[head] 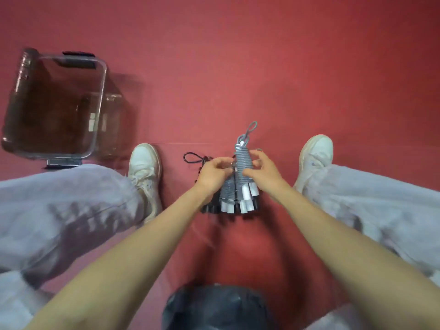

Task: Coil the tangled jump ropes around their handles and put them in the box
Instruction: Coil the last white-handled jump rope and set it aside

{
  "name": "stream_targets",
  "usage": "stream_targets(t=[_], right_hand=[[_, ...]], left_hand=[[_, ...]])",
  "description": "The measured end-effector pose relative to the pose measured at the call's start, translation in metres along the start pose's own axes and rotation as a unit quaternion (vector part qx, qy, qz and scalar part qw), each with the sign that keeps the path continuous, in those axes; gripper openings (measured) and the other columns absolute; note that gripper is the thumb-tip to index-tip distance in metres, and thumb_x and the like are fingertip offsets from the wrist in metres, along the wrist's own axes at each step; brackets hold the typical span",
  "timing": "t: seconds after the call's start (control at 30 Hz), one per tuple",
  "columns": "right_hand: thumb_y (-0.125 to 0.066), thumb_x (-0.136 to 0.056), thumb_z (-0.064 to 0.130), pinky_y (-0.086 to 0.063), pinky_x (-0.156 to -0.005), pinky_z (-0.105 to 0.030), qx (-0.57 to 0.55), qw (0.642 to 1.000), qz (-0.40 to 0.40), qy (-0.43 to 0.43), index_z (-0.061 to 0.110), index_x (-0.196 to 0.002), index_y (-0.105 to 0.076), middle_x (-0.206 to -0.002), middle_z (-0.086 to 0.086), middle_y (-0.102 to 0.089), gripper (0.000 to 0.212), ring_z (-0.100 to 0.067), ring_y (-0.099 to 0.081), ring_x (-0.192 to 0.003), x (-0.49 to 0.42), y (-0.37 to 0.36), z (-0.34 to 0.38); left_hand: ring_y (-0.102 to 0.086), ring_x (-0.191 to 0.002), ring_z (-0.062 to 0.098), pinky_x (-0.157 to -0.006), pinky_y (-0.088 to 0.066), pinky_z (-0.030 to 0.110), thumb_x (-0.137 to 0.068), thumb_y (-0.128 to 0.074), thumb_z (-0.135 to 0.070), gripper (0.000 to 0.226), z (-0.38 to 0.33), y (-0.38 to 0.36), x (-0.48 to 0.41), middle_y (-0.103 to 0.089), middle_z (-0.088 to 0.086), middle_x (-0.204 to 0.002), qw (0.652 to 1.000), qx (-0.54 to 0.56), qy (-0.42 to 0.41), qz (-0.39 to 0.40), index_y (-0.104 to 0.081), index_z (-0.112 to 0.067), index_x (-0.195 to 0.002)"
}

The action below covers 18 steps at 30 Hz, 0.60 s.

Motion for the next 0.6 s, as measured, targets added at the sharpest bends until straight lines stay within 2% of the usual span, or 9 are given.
stream_targets(t=[0.07,0.13,0.23,0.33,0.4,0.47,0.53,0.6], right_hand=[[-0.061,-0.081,-0.006,-0.052,-0.086,-0.035,-0.004,0.999,-0.009,-0.031,0.009,-0.126,-0.052,-0.103,-0.008,-0.063,0.048,-0.018,-0.061,-0.089,0.0,-0.004,-0.023],[-0.06,-0.082,-0.005,-0.051,-0.085,-0.035,-0.014,0.999,-0.008,-0.045,0.009,-0.121,-0.054,-0.102,-0.007,-0.062,0.042,-0.016,-0.06,-0.088,0.0,-0.008,-0.036],[-0.061,-0.082,-0.004,-0.052,-0.083,-0.033,-0.024,0.999,-0.014,-0.042,0.015,-0.115,-0.054,-0.102,-0.006,-0.062,0.039,-0.014,-0.06,-0.085,-0.002,-0.012,-0.039],[-0.063,-0.08,-0.002,-0.053,-0.083,-0.034,-0.024,0.999,-0.008,-0.037,0.019,-0.111,-0.055,-0.104,-0.009,-0.064,0.038,-0.017,-0.062,-0.087,-0.005,-0.013,-0.041],[-0.063,-0.08,-0.001,-0.054,-0.084,-0.034,-0.033,0.999,-0.009,-0.037,0.019,-0.114,-0.056,-0.107,-0.009,-0.065,0.04,-0.018,-0.063,-0.09,-0.005,-0.012,-0.043],[-0.062,-0.082,-0.003,-0.053,-0.081,-0.027,-0.051,0.998,-0.007,-0.031,0.014,-0.12,-0.056,-0.103,-0.005,-0.064,0.042,-0.012,-0.061,-0.087,-0.003,-0.012,-0.039],[-0.061,-0.083,-0.004,-0.052,-0.081,-0.027,-0.075,0.997,-0.003,-0.022,0.015,-0.119,-0.056,-0.099,-0.001,-0.063,0.04,-0.011,-0.061,-0.087,0.0,-0.013,-0.03],[-0.061,-0.084,-0.005,-0.053,-0.081,-0.03,-0.099,0.995,0.011,-0.011,0.018,-0.114,-0.056,-0.097,0.002,-0.064,0.038,-0.015,-0.062,-0.09,0.004,-0.018,-0.014]], left_hand=[[-0.056,-0.107,0.028,-0.097,-0.045,0.036,-0.081,-0.063,0.003,0.031,0.021,0.009,-0.004,-0.06,0.013,-0.112,0.989,-0.099,0.004,-0.105,-0.059,-0.011,-0.109],[-0.046,-0.119,0.032,-0.104,-0.036,0.036,-0.081,-0.065,-0.004,0.042,0.036,0.015,-0.001,-0.048,0.018,-0.125,0.975,-0.15,0.042,-0.161,-0.051,-0.006,-0.121],[-0.046,-0.121,0.036,-0.104,-0.037,0.04,-0.084,-0.064,-0.012,0.046,0.057,0.019,-0.004,-0.045,0.02,-0.129,0.968,-0.148,0.106,-0.174,-0.043,-0.002,-0.124],[-0.055,-0.115,0.037,-0.098,-0.045,0.043,-0.084,-0.067,-0.02,0.041,0.064,0.018,-0.013,-0.059,0.02,-0.121,0.963,-0.195,0.114,-0.144,-0.057,-0.003,-0.12],[-0.059,-0.111,0.035,-0.097,-0.047,0.042,-0.083,-0.069,-0.02,0.039,0.065,0.022,-0.018,-0.061,0.019,-0.118,0.965,-0.197,0.115,-0.131,-0.061,-0.004,-0.117],[-0.058,-0.111,0.034,-0.098,-0.046,0.041,-0.083,-0.069,-0.019,0.038,0.058,0.03,-0.017,-0.06,0.018,-0.119,0.97,-0.167,0.099,-0.146,-0.06,-0.004,-0.117],[-0.057,-0.11,0.03,-0.098,-0.045,0.036,-0.085,-0.067,-0.018,0.034,0.039,0.038,-0.012,-0.059,0.015,-0.119,0.977,-0.131,0.063,-0.158,-0.058,-0.006,-0.115],[-0.059,-0.102,0.025,-0.087,-0.045,0.032,-0.086,-0.066,-0.017,0.021,0.018,0.044,-0.007,-0.061,0.011,-0.113,0.984,-0.095,0.019,-0.15,-0.059,-0.01,-0.105]])
Point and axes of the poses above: each hand's wrist, its own x-axis away from the middle knuckle, its own y-axis out of the back of the hand, z = x × y, the point moved 5 cm from there along -x, towards the middle knuckle
